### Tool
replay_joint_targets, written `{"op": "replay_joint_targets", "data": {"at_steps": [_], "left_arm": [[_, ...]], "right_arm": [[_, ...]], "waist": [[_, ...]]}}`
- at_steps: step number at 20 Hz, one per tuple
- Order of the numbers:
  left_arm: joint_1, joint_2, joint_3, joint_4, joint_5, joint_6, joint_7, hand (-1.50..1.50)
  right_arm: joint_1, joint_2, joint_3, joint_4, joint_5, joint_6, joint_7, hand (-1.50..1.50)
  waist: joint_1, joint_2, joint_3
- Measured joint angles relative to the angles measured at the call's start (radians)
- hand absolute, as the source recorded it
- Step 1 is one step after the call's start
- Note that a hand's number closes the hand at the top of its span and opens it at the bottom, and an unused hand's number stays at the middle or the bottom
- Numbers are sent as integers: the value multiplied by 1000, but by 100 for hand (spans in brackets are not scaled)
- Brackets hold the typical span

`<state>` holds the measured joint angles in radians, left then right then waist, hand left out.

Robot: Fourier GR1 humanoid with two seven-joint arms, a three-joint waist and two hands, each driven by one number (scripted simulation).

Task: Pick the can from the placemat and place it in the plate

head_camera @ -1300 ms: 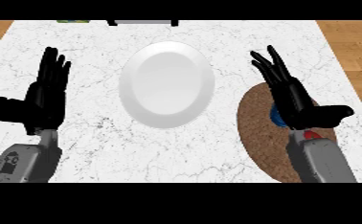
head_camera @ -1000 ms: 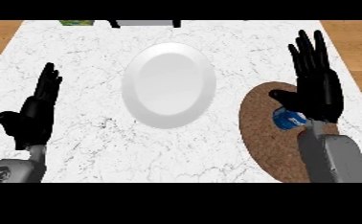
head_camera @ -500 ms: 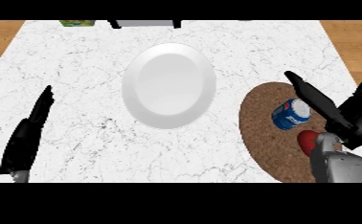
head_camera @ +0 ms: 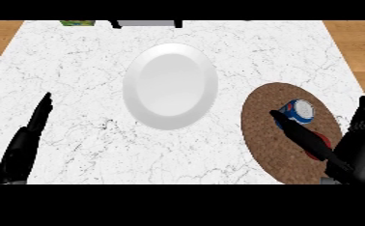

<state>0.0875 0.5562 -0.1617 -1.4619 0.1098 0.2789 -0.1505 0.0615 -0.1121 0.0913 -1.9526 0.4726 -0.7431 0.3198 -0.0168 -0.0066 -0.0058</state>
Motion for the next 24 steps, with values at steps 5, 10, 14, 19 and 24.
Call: {"op": "replay_joint_targets", "data": {"at_steps": [5, 10, 14, 19, 24], "left_arm": [[0, -3, -6, -9, -11, -2, 3, 0], [-8, -12, -12, -19, -28, -1, 17, 0], [-17, -11, 2, -17, -25, -19, 22, 0], [-1, -31, -1, -25, -47, -14, 19, 0], [-7, -42, 4, -19, -52, -24, 17, 0]], "right_arm": [[38, -100, 2, -76, 113, 195, 292, -150], [-53, -173, -26, -142, 165, 408, 604, -150], [-142, -222, -58, -134, 108, 552, 730, -150], [-191, -245, -74, -76, 24, 646, 771, -150], [-226, -293, -87, 29, -68, 741, 772, -150]], "waist": [[6, 3, 0], [17, 5, 2], [22, 6, 3], [23, 7, 5], [24, 8, 5]]}}
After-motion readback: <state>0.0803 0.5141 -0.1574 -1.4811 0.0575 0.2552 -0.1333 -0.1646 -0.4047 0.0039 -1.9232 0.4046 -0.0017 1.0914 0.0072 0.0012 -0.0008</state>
